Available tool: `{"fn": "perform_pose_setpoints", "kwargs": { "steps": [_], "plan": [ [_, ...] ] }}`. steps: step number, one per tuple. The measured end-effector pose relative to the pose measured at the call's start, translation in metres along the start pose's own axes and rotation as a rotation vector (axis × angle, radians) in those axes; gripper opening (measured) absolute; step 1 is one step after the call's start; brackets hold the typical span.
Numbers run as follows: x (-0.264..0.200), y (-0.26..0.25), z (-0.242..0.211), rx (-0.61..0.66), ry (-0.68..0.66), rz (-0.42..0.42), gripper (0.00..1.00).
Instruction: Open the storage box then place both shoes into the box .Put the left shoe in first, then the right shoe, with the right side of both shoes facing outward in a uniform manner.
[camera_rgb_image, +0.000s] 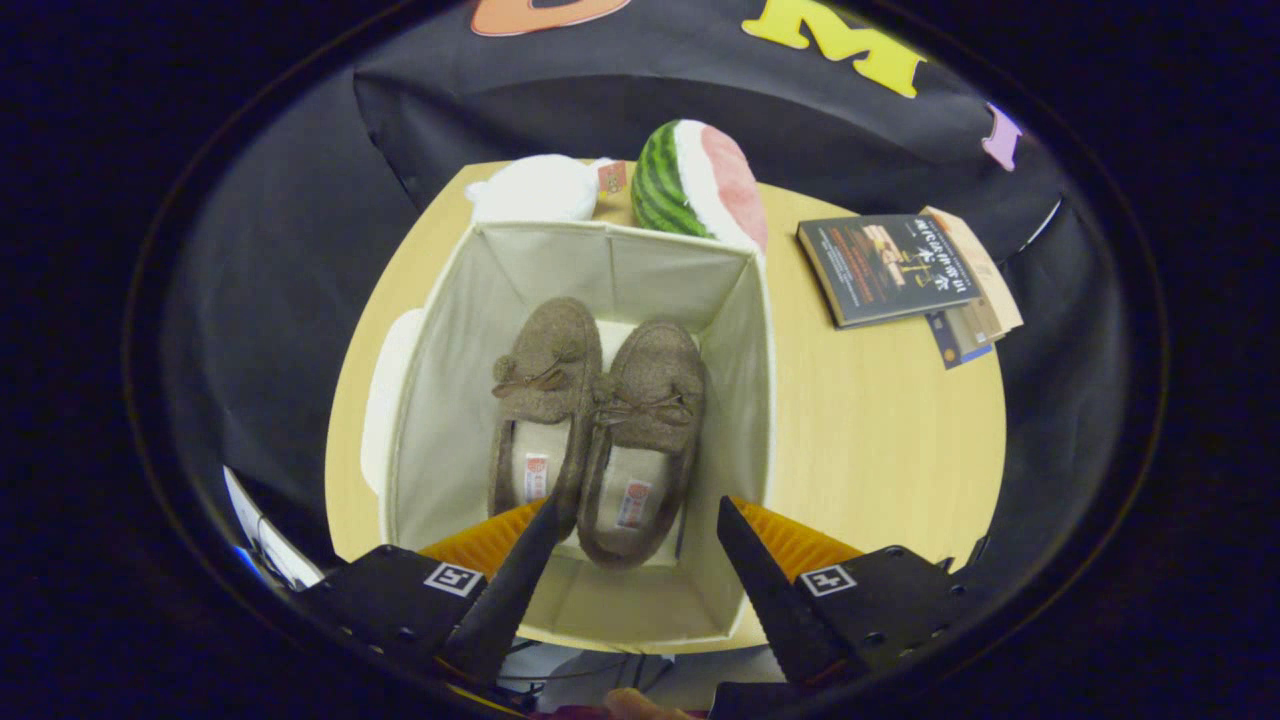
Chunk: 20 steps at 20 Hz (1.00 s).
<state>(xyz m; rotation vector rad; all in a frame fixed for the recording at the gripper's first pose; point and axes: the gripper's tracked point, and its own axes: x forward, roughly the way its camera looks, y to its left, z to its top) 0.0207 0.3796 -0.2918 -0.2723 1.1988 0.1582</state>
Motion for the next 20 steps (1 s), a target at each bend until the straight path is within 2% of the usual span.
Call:
{"fn": "perform_pose_setpoints", "kwargs": {
  "steps": [3,8,15,17,20],
  "plan": [
    [-0.032,-0.001,0.000,0.017,-0.084,0.020,0.97],
    [-0.101,-0.028,0.006,0.032,-0.298,0.011,0.97],
    [-0.225,-0.122,0.031,0.061,-0.776,-0.062,0.96],
    [-0.248,-0.155,0.026,0.085,-0.867,-0.079,0.96],
    [-0.266,-0.199,0.011,0.141,-0.938,-0.075,0.96]
  ]
}}
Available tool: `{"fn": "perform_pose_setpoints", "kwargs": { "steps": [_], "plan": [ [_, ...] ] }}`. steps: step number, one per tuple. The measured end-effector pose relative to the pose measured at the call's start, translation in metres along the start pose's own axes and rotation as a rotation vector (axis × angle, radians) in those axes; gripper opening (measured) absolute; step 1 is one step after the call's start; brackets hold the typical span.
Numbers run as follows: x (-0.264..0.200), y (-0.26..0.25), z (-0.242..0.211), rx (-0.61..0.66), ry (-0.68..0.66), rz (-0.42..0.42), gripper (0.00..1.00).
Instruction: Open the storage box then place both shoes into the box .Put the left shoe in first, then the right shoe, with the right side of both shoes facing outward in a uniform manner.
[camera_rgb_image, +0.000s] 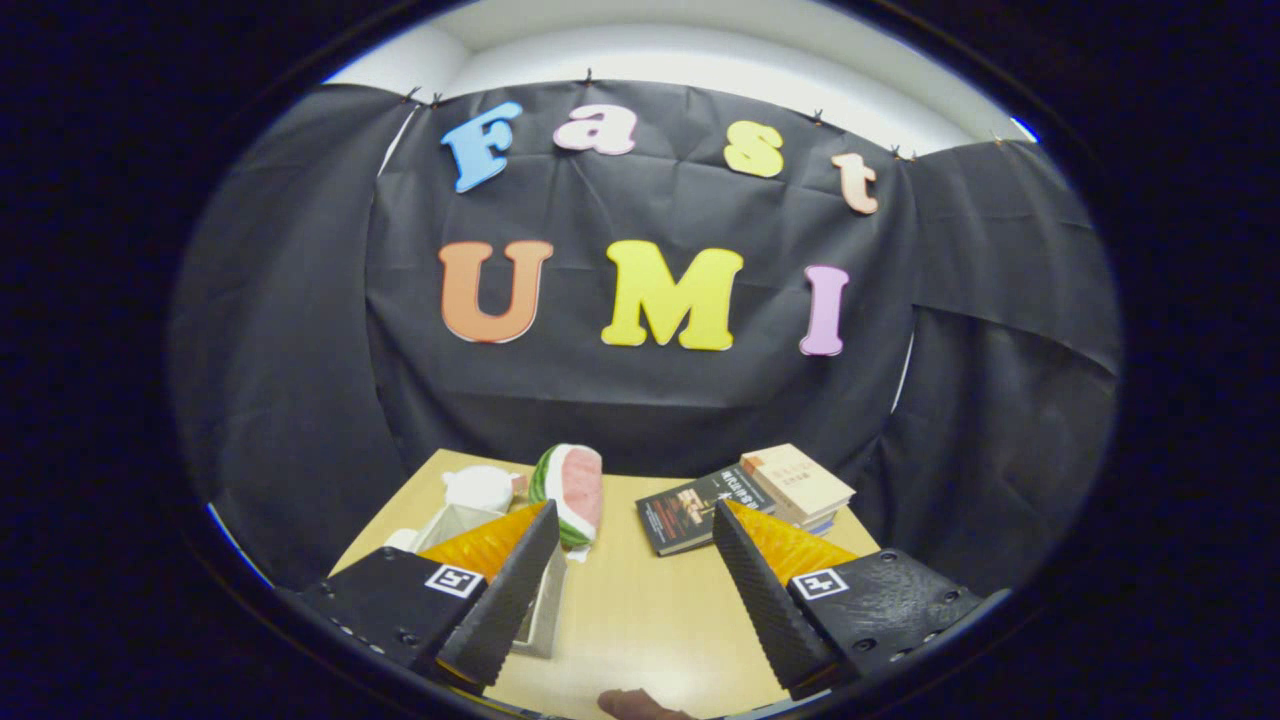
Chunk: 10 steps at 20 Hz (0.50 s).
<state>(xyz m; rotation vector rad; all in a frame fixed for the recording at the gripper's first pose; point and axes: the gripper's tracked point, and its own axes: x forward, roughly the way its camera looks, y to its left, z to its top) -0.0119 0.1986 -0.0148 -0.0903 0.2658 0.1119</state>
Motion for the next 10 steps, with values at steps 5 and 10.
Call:
{"fn": "perform_pose_setpoints", "kwargs": {
  "steps": [5,10],
  "plan": [
    [-0.027,-0.057,0.012,0.083,-0.106,0.004,0.96],
    [-0.045,-0.084,0.018,0.087,-0.161,0.002,0.96]
  ]
}}
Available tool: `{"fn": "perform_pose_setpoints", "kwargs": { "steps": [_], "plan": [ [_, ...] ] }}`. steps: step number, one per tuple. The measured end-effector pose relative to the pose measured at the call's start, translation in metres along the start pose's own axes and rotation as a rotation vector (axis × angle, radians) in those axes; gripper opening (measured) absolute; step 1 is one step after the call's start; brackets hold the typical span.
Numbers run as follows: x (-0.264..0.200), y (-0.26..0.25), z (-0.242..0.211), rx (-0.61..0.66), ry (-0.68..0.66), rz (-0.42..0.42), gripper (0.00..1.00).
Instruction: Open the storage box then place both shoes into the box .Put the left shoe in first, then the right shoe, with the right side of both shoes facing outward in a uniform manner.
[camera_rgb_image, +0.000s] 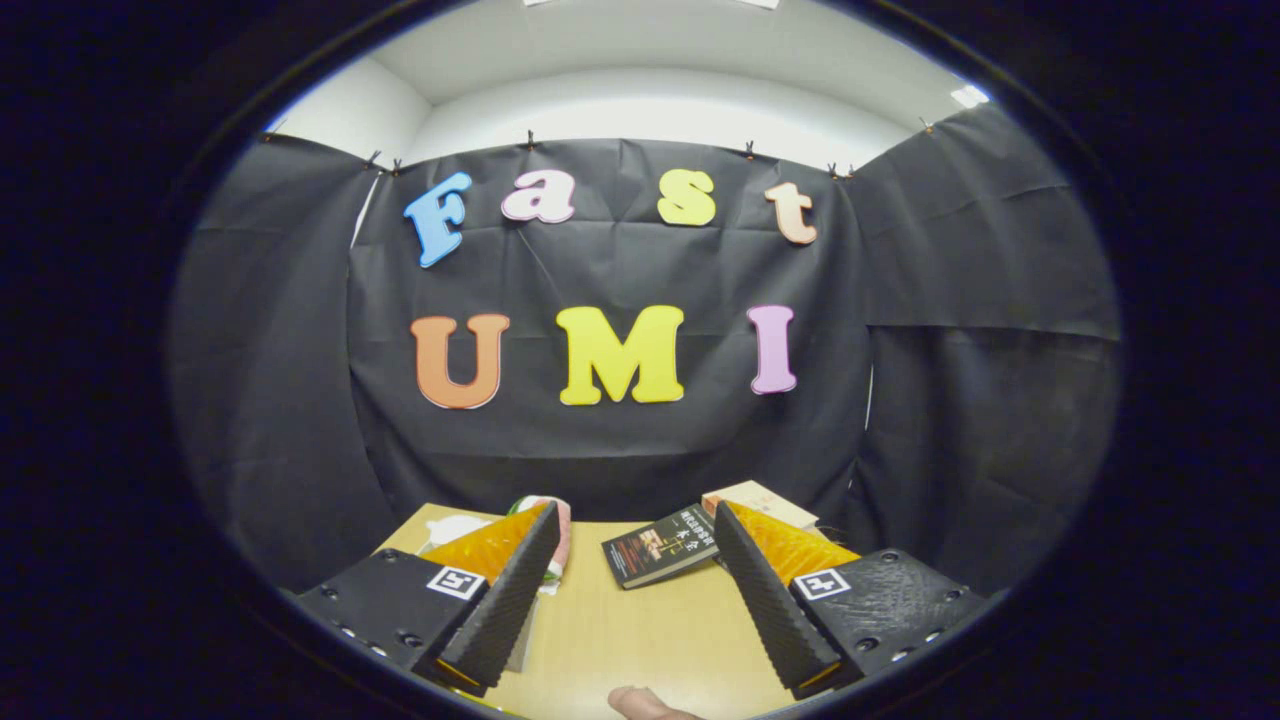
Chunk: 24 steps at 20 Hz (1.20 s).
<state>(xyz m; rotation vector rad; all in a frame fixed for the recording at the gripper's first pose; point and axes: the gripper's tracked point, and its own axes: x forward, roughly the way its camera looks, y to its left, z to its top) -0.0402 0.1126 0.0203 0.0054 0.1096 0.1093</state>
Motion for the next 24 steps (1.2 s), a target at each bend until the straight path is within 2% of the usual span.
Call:
{"fn": "perform_pose_setpoints", "kwargs": {
  "steps": [7,24],
  "plan": [
    [-0.001,-0.021,0.005,-0.012,-0.013,-0.013,0.96],
    [0.005,0.022,-0.007,-0.078,-0.001,0.075,0.96]
  ]
}}
